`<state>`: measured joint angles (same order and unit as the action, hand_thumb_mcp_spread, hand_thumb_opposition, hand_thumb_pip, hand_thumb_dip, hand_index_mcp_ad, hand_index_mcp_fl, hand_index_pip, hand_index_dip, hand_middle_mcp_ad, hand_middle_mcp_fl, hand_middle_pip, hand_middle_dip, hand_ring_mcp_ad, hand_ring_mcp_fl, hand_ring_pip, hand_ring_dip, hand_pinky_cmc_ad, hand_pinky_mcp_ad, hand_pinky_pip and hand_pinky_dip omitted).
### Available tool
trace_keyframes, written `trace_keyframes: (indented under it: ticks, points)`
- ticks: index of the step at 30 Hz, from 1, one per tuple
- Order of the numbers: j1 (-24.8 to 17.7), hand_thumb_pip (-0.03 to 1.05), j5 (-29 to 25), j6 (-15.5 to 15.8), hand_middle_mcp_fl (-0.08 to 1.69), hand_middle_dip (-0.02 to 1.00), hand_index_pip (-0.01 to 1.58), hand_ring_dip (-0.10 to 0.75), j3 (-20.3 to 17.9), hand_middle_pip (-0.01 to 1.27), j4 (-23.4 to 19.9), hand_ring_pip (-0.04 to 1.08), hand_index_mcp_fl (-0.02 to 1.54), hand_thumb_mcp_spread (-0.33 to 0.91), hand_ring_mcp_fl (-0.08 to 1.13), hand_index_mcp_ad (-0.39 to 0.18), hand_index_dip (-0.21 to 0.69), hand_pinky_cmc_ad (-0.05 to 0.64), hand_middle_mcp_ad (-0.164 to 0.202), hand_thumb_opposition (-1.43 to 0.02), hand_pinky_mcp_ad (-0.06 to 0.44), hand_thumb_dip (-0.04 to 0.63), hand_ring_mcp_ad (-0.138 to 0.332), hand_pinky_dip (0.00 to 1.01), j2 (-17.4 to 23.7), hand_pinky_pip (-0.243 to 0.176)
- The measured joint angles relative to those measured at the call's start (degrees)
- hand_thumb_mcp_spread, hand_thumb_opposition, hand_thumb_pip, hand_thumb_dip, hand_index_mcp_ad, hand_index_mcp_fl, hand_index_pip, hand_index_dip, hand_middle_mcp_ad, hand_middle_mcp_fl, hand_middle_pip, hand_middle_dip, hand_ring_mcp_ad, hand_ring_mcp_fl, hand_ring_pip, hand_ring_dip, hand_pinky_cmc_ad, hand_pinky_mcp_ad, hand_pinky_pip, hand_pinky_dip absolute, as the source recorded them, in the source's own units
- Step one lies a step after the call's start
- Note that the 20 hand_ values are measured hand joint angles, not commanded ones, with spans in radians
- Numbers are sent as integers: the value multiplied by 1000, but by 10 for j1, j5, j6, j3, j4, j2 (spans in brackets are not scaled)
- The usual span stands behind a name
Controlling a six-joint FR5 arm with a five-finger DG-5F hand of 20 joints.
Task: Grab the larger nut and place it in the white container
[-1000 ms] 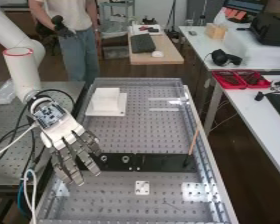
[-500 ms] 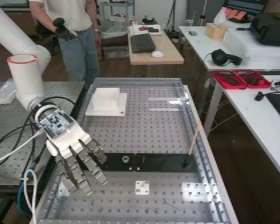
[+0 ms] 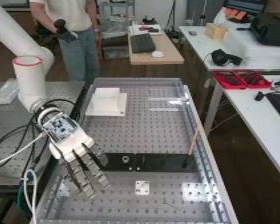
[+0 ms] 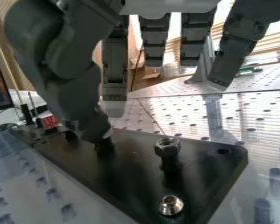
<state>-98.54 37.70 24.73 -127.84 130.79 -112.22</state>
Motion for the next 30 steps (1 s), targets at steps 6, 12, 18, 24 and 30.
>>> trace_keyframes:
  ticks: [6, 12, 18, 24, 30]
  points:
    - [-1, 785, 0, -5, 0, 230, 1559, 120, 0, 110, -3, 152, 19, 342, -2, -105, 59, 387, 86, -922, 312, 253, 176, 684, -3, -105]
    - [-4, 777, -4, -8, 0, 227, 1559, 120, 0, 110, -1, 152, 23, 342, -2, -105, 59, 389, 86, -920, 312, 253, 176, 684, -5, -105]
    - [-10, 768, -12, -10, 0, 229, 1557, 120, 0, 110, -5, 159, 23, 342, -2, -105, 63, 389, 86, -918, 309, 251, 176, 684, -8, -105]
    - [-12, 768, -19, -8, 0, 222, 1559, 108, -1, 112, -13, 159, 19, 342, -2, -103, 93, 386, 86, -916, 312, 251, 176, 684, -11, -105]
    - [-12, 768, -21, -5, 0, 220, 1559, 106, 2, 110, -15, 159, 19, 342, -2, -103, 124, 386, 86, -915, 312, 251, 176, 684, -15, -105]
